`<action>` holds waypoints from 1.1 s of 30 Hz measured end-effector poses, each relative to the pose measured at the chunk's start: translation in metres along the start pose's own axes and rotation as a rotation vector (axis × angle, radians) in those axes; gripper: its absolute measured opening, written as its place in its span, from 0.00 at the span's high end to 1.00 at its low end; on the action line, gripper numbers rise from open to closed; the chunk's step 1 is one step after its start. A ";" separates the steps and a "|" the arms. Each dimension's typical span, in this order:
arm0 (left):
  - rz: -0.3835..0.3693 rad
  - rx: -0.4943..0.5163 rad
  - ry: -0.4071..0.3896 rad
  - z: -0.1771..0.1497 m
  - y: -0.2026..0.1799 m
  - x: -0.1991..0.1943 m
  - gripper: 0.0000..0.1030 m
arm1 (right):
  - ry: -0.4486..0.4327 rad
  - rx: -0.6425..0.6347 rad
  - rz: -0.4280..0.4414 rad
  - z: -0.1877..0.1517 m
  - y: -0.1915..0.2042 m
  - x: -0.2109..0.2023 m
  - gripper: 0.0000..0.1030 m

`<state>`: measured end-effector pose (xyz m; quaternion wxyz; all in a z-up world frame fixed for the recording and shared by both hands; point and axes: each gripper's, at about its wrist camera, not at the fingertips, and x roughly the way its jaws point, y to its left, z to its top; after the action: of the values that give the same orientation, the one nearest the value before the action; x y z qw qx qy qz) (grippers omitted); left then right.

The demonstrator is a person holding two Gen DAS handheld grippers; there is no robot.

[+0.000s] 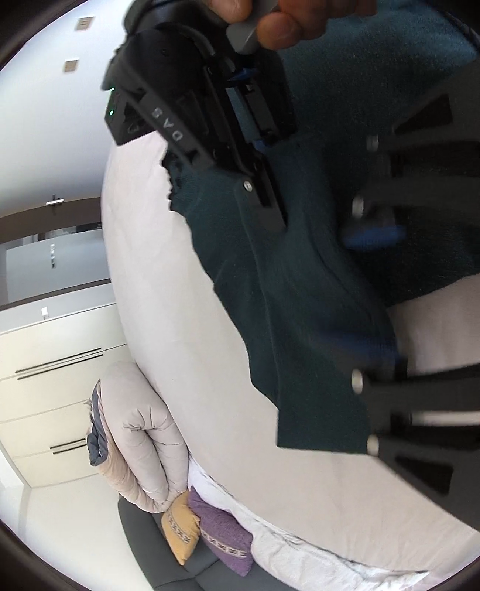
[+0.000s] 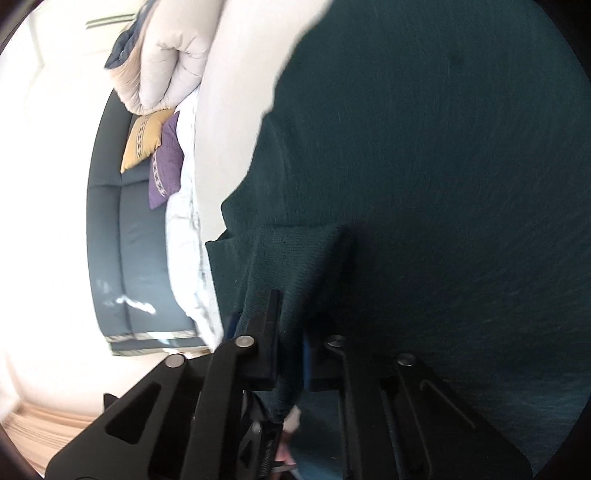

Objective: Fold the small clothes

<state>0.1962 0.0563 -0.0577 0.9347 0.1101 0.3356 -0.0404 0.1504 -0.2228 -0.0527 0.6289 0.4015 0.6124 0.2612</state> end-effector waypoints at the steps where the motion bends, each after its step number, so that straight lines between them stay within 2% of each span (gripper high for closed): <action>1: -0.020 -0.029 -0.028 0.000 0.005 -0.010 0.26 | -0.013 -0.025 -0.016 0.002 0.005 -0.007 0.93; 3: -0.045 -0.076 -0.085 0.001 0.013 -0.027 0.17 | -0.048 -0.069 -0.057 0.010 0.012 -0.026 0.93; 6: -0.064 -0.159 -0.117 0.006 0.030 -0.041 0.17 | -0.181 -0.072 -0.136 0.030 0.013 -0.063 0.93; 9: -0.067 -0.274 -0.102 0.011 0.053 -0.041 0.18 | -0.260 -0.089 -0.218 0.046 0.014 -0.101 0.93; 11: -0.085 -0.359 -0.075 0.013 0.068 -0.035 0.26 | -0.304 -0.093 -0.277 0.058 0.011 -0.121 0.94; 12: -0.102 -0.408 -0.053 0.014 0.076 -0.031 0.35 | -0.319 -0.086 -0.298 0.063 0.008 -0.130 0.94; 13: -0.113 -0.443 -0.037 0.014 0.082 -0.027 0.42 | -0.332 -0.078 -0.309 0.066 0.005 -0.135 0.94; 16: -0.136 -0.519 0.000 0.015 0.093 -0.017 0.56 | -0.365 -0.046 -0.321 0.071 -0.013 -0.158 0.94; 18: -0.136 -0.515 0.013 0.018 0.090 -0.013 0.60 | -0.384 -0.034 -0.326 0.070 -0.021 -0.161 0.94; 24: -0.156 -0.454 0.052 0.031 0.071 0.001 0.60 | -0.418 0.015 -0.374 0.096 -0.031 -0.169 0.94; 27: -0.166 -0.433 0.077 0.038 0.058 0.014 0.60 | -0.416 0.026 -0.384 0.113 -0.030 -0.153 0.93; 29: -0.170 -0.407 0.109 0.042 0.048 0.029 0.60 | -0.416 0.032 -0.382 0.101 -0.050 -0.172 0.93; 32: -0.161 -0.359 0.147 0.047 0.031 0.049 0.60 | -0.422 0.052 -0.364 0.106 -0.055 -0.171 0.93; 33: -0.152 -0.335 0.159 0.047 0.025 0.055 0.60 | -0.424 0.054 -0.358 0.096 -0.063 -0.178 0.93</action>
<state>0.2721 0.0694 -0.0529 0.9047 -0.0695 0.4178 -0.0456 0.2142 -0.4209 -0.0123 0.7683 0.3490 0.5351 0.0396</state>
